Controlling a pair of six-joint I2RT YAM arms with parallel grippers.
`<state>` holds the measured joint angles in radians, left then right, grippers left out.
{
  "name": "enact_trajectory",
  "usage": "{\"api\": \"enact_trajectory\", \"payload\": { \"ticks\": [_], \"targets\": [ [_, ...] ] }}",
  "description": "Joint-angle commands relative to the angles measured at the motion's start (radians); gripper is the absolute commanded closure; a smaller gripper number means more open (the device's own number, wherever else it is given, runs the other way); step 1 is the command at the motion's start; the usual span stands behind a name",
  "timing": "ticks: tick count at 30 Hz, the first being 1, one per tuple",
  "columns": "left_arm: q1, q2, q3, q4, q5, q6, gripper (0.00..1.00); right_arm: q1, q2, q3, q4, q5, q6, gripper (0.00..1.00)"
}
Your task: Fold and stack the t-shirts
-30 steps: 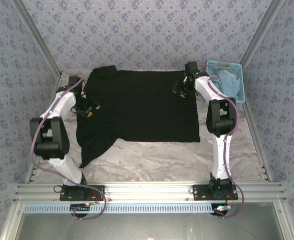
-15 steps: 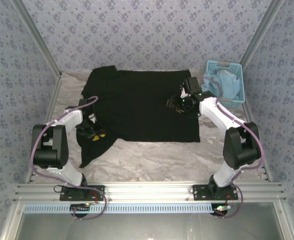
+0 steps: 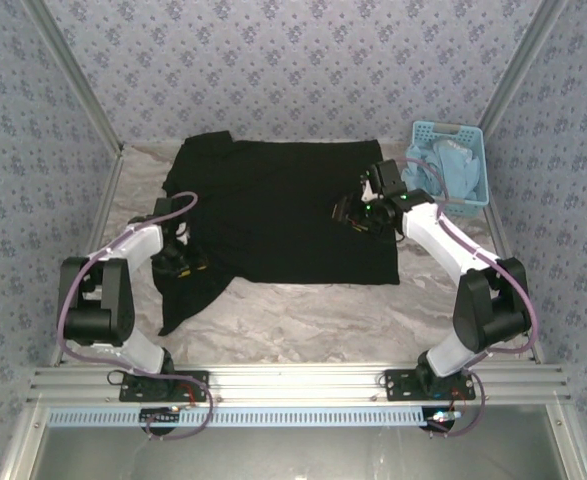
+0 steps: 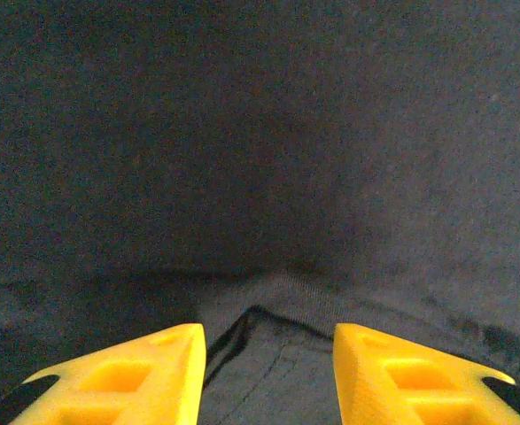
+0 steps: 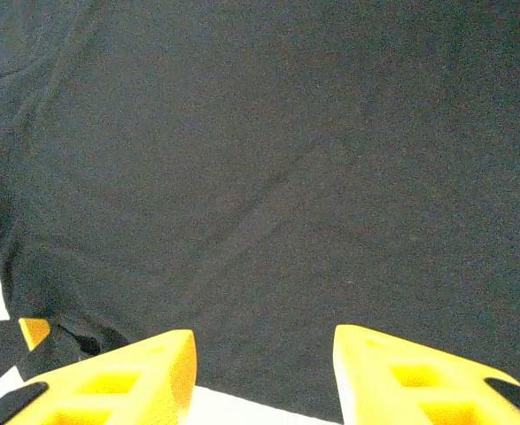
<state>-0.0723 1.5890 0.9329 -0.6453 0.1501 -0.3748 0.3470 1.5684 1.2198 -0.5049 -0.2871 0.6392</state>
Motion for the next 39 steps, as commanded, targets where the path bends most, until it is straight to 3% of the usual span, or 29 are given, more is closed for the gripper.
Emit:
{"api": "enact_trajectory", "payload": {
  "ticks": [1, 17, 27, 39],
  "targets": [
    [-0.004, 0.037, -0.01, 0.032, 0.029, 0.025, 0.61, 0.007, -0.027, -0.011, -0.027, -0.024, 0.007, 0.53],
    [-0.019, -0.044, -0.02, -0.057, 0.031, 0.001, 0.99, -0.001, -0.021, -0.006, -0.039, -0.028, 0.004, 0.56],
    [-0.07, -0.121, -0.015, -0.175, 0.086, -0.03, 1.0, -0.007, -0.022, -0.006, -0.048, -0.017, 0.001, 0.57],
    [-0.359, -0.265, -0.073, -0.292, 0.247, -0.241, 1.0, -0.018, -0.06, -0.055, -0.141, 0.028, -0.001, 0.58]
  ]
}}
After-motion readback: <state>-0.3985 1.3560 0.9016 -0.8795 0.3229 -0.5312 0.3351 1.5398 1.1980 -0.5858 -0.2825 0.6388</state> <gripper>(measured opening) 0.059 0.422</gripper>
